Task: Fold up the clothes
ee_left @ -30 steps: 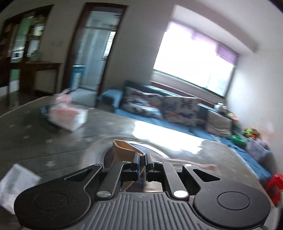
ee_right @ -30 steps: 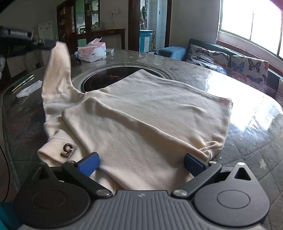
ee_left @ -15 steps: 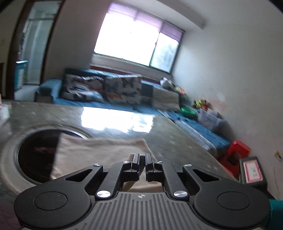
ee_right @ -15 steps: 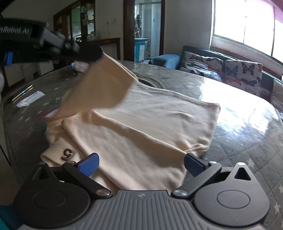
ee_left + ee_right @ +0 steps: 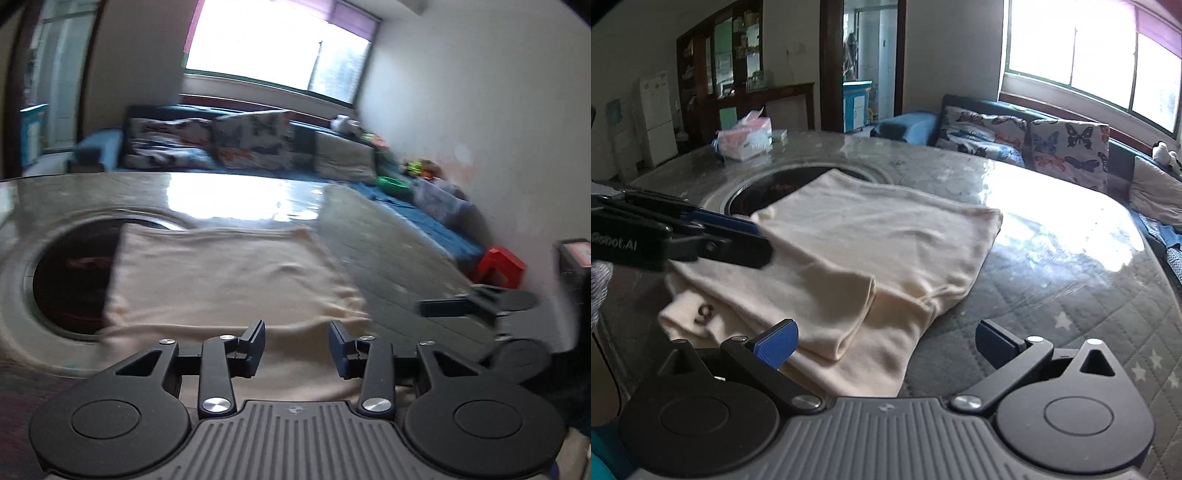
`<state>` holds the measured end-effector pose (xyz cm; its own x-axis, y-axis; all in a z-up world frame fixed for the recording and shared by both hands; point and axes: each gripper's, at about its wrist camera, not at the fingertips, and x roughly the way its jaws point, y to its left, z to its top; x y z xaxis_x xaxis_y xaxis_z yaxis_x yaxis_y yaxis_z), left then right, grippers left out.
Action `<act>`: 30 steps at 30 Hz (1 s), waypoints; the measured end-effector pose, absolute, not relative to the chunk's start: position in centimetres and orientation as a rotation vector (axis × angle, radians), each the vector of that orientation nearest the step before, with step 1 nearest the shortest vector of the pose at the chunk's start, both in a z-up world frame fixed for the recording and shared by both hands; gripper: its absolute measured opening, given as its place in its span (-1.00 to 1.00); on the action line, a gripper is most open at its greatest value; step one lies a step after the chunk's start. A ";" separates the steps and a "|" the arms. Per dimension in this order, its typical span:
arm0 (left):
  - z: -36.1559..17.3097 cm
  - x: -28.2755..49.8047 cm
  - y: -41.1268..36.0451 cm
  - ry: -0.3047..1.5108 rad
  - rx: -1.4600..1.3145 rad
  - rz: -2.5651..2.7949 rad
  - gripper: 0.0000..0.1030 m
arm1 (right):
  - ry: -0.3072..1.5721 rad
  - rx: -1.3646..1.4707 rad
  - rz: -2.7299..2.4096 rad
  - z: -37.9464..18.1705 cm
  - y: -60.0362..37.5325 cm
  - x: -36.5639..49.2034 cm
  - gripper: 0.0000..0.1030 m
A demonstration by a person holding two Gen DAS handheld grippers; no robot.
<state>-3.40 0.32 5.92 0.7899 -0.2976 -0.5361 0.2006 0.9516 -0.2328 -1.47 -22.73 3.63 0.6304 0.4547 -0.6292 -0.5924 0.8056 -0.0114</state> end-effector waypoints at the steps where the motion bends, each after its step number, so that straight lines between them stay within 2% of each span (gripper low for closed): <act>1: 5.8 -3.2 1.0 0.606 -0.160 -0.240 -0.13 | 0.647 -0.223 0.605 3.9 -22.6 -1.2 1.00; 15: 1.6 -3.3 7.2 0.701 -0.118 -0.029 -0.07 | 0.678 -0.298 0.514 1.5 -18.0 3.6 1.00; 26: 2.5 -0.1 6.1 0.666 -0.088 -0.014 -0.07 | 0.679 -0.320 0.445 1.6 -19.2 3.7 1.00; 30: 2.0 0.2 6.2 0.668 -0.055 0.003 0.14 | 0.665 -0.323 0.469 1.9 -18.8 3.1 1.00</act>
